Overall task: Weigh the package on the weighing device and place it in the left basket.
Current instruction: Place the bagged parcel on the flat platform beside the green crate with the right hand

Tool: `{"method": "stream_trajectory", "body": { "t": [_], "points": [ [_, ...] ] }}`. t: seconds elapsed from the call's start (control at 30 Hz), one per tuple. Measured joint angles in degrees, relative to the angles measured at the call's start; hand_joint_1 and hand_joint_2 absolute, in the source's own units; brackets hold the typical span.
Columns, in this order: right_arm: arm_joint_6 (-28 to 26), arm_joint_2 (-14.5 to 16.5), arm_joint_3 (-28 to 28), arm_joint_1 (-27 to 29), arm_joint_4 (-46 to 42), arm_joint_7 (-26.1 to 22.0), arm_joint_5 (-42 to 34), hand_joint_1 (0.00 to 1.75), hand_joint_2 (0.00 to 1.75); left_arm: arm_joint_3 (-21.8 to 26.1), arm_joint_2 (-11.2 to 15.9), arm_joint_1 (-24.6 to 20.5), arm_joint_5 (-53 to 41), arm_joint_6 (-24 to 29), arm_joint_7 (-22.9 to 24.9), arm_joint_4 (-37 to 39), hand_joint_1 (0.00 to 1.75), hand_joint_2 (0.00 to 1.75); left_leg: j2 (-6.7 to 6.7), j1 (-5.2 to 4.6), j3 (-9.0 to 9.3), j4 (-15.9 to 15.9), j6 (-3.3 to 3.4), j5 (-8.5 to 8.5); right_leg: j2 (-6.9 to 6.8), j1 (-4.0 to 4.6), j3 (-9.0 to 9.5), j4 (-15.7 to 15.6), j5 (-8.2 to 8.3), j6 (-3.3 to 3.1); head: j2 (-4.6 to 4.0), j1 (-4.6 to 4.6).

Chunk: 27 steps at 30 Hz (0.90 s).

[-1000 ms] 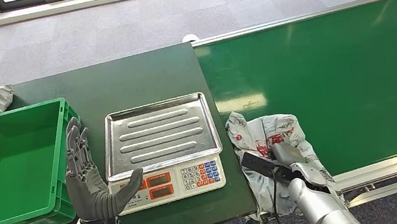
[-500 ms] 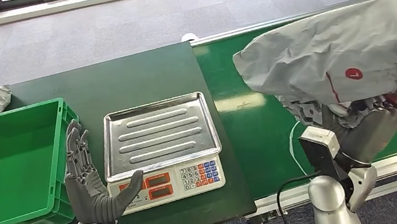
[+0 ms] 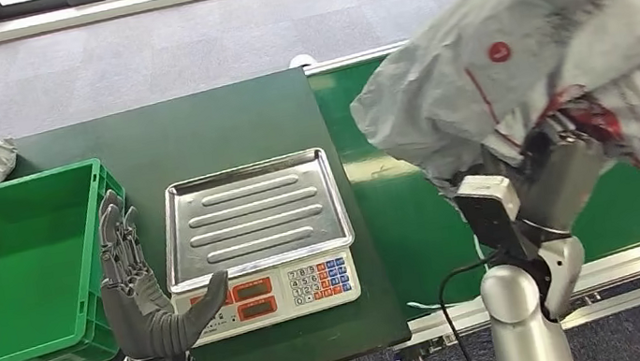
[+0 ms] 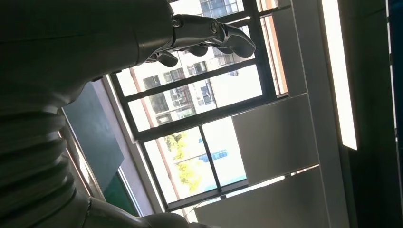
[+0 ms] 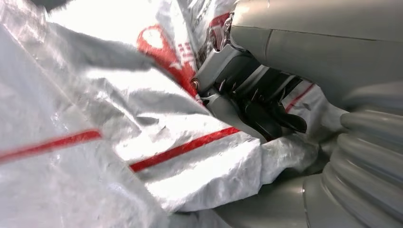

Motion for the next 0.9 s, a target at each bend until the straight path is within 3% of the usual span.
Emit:
{"method": "stream_trajectory", "body": {
  "t": [0.1,0.3,0.5,0.7,0.73,0.8,0.83,0.87,0.9],
  "points": [
    [6.02,0.12,6.45,-6.65,10.61,0.26,-1.81,1.75,1.75,-0.54,0.0,-1.38,1.27,-0.51,-0.41,0.79,0.0,1.75,-0.02,0.01,-0.02,0.0,-0.1,0.23,0.02,0.02,-0.16,0.04,0.17,-0.08,0.0,-0.01],
    [9.07,2.44,17.09,-17.21,26.46,0.43,-3.5,1.75,1.75,-2.37,0.16,-4.24,2.87,0.24,-0.59,2.84,0.0,1.75,-0.19,0.02,0.11,0.01,-0.18,0.49,-0.09,0.05,-0.42,0.09,0.33,-0.11,0.0,-0.02],
    [10.78,3.45,22.82,-20.43,31.45,0.83,-4.99,1.75,1.75,-2.94,0.66,-5.6,3.54,1.33,-0.6,3.82,0.0,1.75,-0.2,0.0,0.07,0.01,-0.18,0.48,-0.1,0.04,-0.45,0.08,0.33,-0.11,0.0,-0.02],
    [10.71,3.6,24.71,-21.6,33.96,0.74,-5.36,1.75,1.75,-2.97,1.01,-6.21,3.6,1.33,-0.6,4.46,0.0,1.75,-0.22,0.0,0.07,0.01,-0.18,0.48,-0.1,0.03,-0.45,0.08,0.35,-0.1,0.0,-0.01],
    [10.65,3.6,24.88,-21.73,34.27,0.74,-5.38,1.52,1.75,-2.98,1.05,-6.33,3.64,1.33,-0.6,4.55,0.0,1.75,-0.22,0.0,0.07,0.01,-0.18,0.48,-0.09,0.03,-0.45,0.08,0.35,-0.1,0.0,-0.02],
    [10.3,3.6,25.09,-21.91,34.93,0.71,-5.47,0.65,1.75,-3.04,1.13,-6.61,3.78,1.33,-0.6,4.75,0.0,1.75,-0.24,0.0,0.08,0.01,-0.18,0.48,-0.1,0.04,-0.45,0.08,0.35,-0.11,0.0,-0.02],
    [9.96,3.6,25.11,-21.96,35.26,0.74,-5.54,0.21,1.31,-3.08,1.16,-6.79,3.83,1.33,-0.6,4.86,0.0,1.75,-0.25,0.0,0.08,0.01,-0.18,0.48,-0.1,0.04,-0.45,0.08,0.35,-0.11,0.0,-0.02],
    [9.4,3.6,25.12,-22.03,35.66,0.85,-5.62,0.0,0.87,-3.14,1.19,-6.97,3.87,1.33,-0.6,4.99,0.0,1.75,-0.25,0.0,0.08,0.01,-0.18,0.48,-0.1,0.04,-0.45,0.08,0.35,-0.11,0.0,-0.02],
    [8.69,3.6,25.12,-22.14,36.08,1.03,-5.68,0.0,0.44,-3.21,1.21,-7.16,3.89,1.35,-0.6,5.13,0.0,1.75,-0.24,0.0,0.07,0.01,-0.18,0.48,-0.1,0.04,-0.46,0.08,0.35,-0.11,0.0,-0.02]
  ]
}}
